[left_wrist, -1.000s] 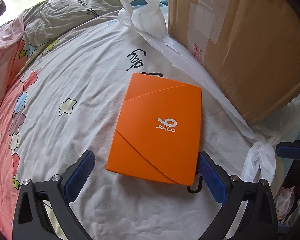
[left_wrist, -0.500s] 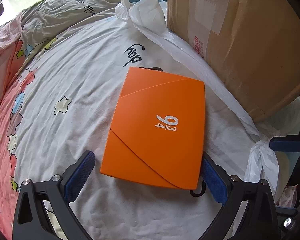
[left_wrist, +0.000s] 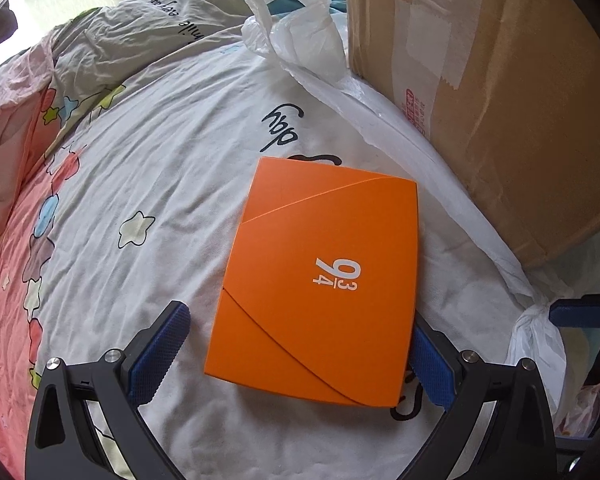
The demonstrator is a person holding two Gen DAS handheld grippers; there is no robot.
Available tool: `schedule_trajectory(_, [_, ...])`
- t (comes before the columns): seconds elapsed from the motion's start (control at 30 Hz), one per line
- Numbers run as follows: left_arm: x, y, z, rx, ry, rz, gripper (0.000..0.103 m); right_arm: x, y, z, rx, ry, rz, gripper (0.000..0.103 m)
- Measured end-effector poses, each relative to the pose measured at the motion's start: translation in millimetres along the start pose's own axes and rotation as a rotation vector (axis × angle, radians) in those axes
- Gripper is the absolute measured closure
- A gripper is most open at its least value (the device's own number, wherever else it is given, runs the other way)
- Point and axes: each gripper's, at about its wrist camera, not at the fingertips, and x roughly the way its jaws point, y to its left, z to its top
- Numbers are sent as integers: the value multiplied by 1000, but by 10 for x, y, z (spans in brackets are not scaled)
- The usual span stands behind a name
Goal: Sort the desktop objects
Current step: 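Move the left tool over the orange box and close it on the box, then lift the orange box with the left tool and carry it over the cardboard box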
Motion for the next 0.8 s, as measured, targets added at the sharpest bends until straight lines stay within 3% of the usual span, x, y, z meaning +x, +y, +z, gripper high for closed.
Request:
schedule_trajectory(0.03, [-10,-3,0,1,-9,-16,16,-2,1,-1,0,0,-1,36])
schedule_trajectory(0.07, [-25,-12,-1,5,-7,-42,20,-2,5,-3,0,-1,-2,36])
schedule_trajectory(0.23, [-173,-70,-2,47,-21,-45,20,-6,19,-13,-2,-2,-6,36])
schedule_trajectory(0.8, [-935,296,23,-56,-140,-93,22,44,4,-42,34,-16,15,36])
